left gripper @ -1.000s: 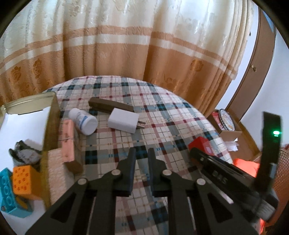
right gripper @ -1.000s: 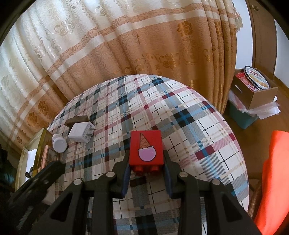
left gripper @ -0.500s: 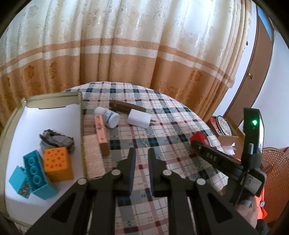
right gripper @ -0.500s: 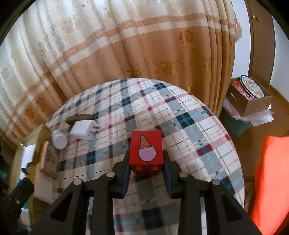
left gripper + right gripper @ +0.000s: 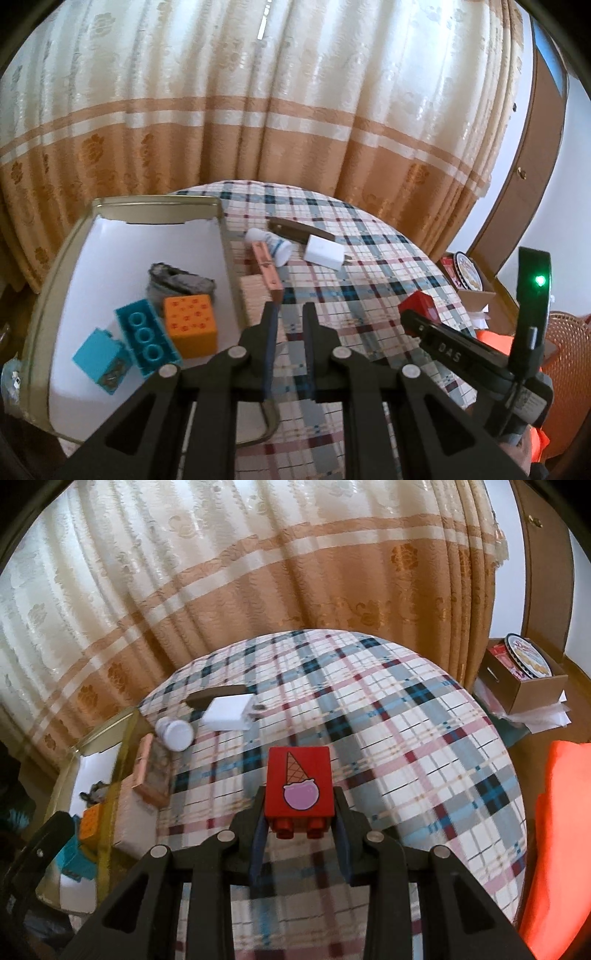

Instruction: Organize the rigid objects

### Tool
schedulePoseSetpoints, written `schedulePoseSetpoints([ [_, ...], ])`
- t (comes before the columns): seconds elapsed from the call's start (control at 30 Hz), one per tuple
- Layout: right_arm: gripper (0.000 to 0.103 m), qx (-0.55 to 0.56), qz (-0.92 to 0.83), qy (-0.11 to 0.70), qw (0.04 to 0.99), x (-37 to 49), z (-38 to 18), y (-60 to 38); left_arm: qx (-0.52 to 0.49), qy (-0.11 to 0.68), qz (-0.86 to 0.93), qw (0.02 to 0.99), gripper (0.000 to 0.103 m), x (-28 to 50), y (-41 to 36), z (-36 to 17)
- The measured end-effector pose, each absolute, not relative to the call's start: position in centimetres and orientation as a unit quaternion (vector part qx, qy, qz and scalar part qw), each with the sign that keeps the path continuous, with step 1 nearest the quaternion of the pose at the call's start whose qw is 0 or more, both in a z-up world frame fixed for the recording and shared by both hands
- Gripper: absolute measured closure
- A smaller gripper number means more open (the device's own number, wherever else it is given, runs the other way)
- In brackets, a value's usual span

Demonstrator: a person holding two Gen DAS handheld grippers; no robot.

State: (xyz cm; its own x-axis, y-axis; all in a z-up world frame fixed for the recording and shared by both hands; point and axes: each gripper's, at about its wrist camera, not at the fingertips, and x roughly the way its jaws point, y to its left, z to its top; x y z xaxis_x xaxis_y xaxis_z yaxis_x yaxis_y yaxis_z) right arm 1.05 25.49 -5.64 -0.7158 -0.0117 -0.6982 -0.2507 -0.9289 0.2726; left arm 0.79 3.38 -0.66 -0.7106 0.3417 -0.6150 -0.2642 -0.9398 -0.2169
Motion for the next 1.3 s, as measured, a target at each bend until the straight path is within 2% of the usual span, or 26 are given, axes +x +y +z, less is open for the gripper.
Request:
schedulePoseSetpoints([
  [1.3, 0.069, -0.320, 0.939, 0.102, -0.075, 1.8, 1.3, 11.4, -0.293, -0.099, 0.949, 0.059, 0.091, 1.5, -8.7, 0.9],
])
